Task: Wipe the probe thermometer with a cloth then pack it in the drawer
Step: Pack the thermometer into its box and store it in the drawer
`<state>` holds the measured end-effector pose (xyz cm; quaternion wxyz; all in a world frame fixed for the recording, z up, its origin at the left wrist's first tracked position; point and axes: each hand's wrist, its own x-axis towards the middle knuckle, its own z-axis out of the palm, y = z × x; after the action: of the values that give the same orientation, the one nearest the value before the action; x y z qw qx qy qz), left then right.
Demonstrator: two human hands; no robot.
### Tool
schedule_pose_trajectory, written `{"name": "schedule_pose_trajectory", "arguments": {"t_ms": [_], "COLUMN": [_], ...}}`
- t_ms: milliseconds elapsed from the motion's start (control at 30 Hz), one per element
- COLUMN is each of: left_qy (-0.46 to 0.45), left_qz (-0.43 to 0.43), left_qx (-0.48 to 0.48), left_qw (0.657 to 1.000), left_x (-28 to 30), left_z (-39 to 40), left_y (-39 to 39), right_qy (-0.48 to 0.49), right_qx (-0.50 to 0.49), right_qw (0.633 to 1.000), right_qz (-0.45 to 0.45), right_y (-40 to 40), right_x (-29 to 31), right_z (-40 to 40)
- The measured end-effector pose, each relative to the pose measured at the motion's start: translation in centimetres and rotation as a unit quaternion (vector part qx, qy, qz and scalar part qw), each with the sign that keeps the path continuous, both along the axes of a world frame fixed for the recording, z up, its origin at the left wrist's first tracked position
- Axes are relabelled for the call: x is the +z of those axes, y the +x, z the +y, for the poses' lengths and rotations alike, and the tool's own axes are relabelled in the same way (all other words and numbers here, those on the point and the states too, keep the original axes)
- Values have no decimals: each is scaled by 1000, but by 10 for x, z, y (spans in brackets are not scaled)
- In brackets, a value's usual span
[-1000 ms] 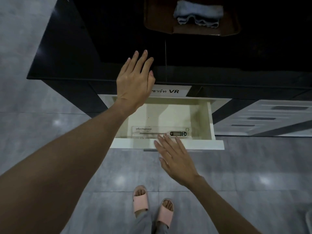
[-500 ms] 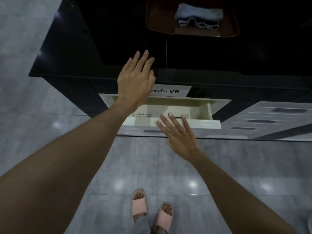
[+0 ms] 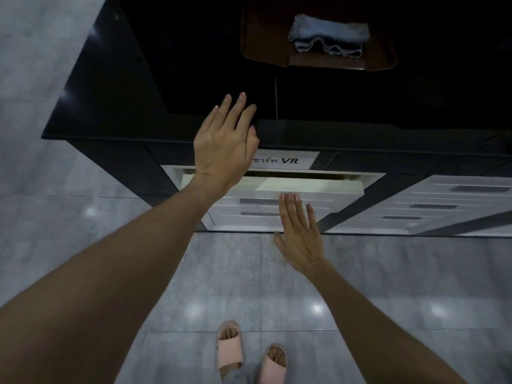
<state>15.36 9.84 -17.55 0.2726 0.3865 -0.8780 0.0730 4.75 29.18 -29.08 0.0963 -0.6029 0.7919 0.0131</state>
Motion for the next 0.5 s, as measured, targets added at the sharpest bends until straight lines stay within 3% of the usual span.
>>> {"name": "schedule_pose_trajectory", "arguments": {"t_ms": [333, 400, 500], "left_qy": [18, 46, 161], "left_qz": [-21, -48, -107], "left_qx": [-7, -12, -44], "left_qw": [1000, 998, 980], "left_x": [4, 11, 36], "left_z": [-1, 3, 5], "left_y": [1, 4, 10], "right_qy": [49, 54, 40], "right_qx": [-16, -21, -21], "right_qw": [999, 998, 998], "right_qz": [-17, -32, -51], "right_y": [-19, -16, -12], "right_x": [24, 40, 80], "right_z": [-42, -36, -24]}}
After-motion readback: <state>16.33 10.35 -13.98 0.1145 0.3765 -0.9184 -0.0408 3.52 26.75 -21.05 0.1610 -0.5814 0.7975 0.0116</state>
